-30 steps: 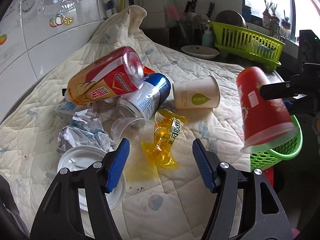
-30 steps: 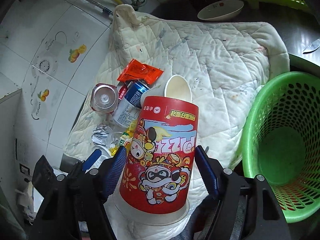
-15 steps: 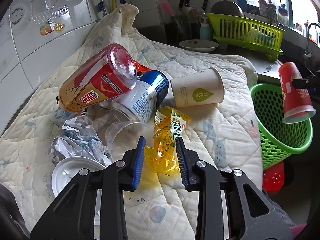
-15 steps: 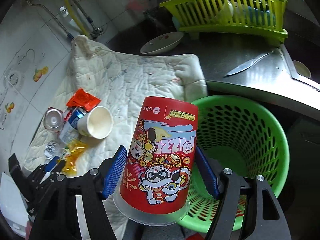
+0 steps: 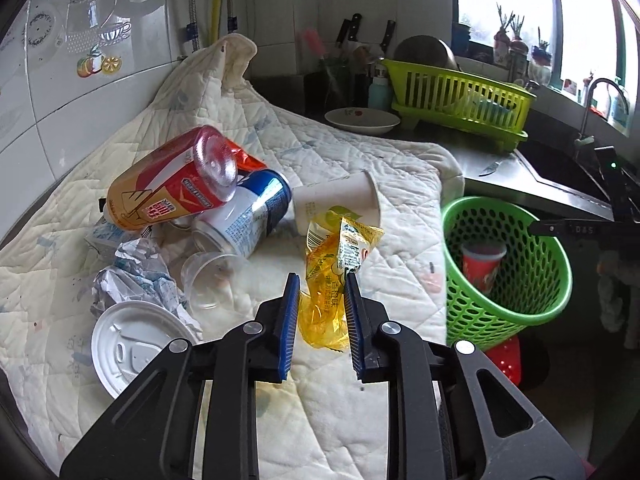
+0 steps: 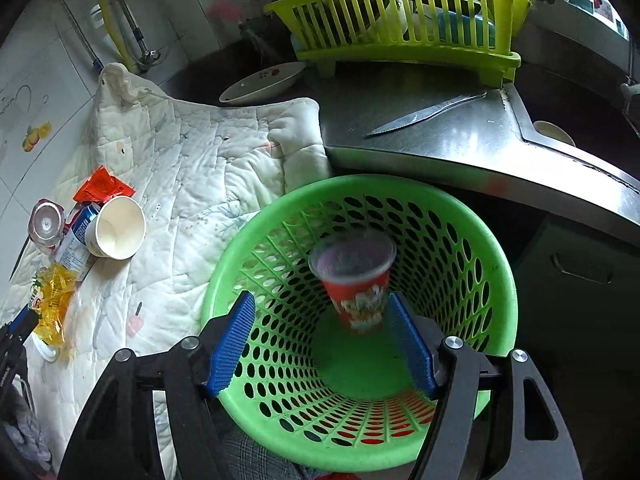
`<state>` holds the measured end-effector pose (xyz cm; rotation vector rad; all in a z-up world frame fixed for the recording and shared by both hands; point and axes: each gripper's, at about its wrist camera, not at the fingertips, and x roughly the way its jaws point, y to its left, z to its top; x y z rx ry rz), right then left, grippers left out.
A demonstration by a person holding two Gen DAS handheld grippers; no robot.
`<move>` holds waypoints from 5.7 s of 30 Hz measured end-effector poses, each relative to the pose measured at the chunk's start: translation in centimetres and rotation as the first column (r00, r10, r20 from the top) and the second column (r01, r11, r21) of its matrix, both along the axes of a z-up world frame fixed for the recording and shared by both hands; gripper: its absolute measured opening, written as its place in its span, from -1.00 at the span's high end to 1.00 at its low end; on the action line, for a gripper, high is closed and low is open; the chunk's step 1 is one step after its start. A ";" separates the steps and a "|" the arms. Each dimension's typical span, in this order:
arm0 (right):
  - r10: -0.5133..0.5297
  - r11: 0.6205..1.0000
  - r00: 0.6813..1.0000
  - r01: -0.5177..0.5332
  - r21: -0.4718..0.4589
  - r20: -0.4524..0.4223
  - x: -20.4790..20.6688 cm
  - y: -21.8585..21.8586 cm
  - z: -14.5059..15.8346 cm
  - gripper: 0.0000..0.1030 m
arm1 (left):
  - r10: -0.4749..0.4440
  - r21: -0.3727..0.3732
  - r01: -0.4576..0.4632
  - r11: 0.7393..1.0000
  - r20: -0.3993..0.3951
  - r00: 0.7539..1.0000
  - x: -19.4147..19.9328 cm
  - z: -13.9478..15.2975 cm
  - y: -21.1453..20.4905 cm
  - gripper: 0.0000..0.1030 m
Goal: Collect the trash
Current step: 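Drop the red cup into the green basket with the right tool while the left tool grasps the yellow wrapper, then carry the yellow wrapper over the green basket and release it with the left tool, then move the left tool to the white plastic lid and grasp its rim, then grasp the clear plastic cup with the right tool while the left tool holds the white lid, then drop the clear cup and white lid into the green basket with both tools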
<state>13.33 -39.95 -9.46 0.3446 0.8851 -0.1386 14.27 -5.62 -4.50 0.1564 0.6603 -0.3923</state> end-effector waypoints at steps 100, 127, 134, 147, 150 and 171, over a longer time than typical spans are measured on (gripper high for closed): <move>0.519 0.854 0.846 -0.507 -0.117 0.124 2.5 23.9 5.0 -0.74 | 0.327 -0.175 -0.369 0.913 -0.226 0.917 2.2 -5.0 15.8 0.81; 0.583 0.812 0.808 -0.580 -0.058 0.078 10.2 34.2 0.5 -0.74 | 0.396 -0.276 -0.417 0.866 -0.131 0.909 -4.6 -1.2 20.4 0.93; 0.567 0.824 0.822 -0.566 -0.039 0.051 11.9 34.8 -1.1 -0.61 | 0.396 -0.278 -0.418 0.865 -0.135 0.908 -4.6 -1.4 20.4 0.93; 0.600 0.799 0.796 -0.600 -0.026 0.072 10.1 34.0 -0.7 -0.19 | 0.373 -0.282 -0.395 0.874 -0.131 0.918 -4.6 -1.1 19.1 0.93; 0.600 0.799 0.796 -0.602 -0.011 0.077 9.9 33.5 -0.6 -0.18 | 0.371 -0.282 -0.393 0.875 -0.130 0.919 -4.6 -1.0 18.8 0.93; 0.386 0.922 0.913 -0.381 -0.062 0.131 0.6 16.8 2.5 -0.18 | 0.164 -0.282 -0.186 0.941 -0.100 0.981 -3.0 0.6 9.0 0.93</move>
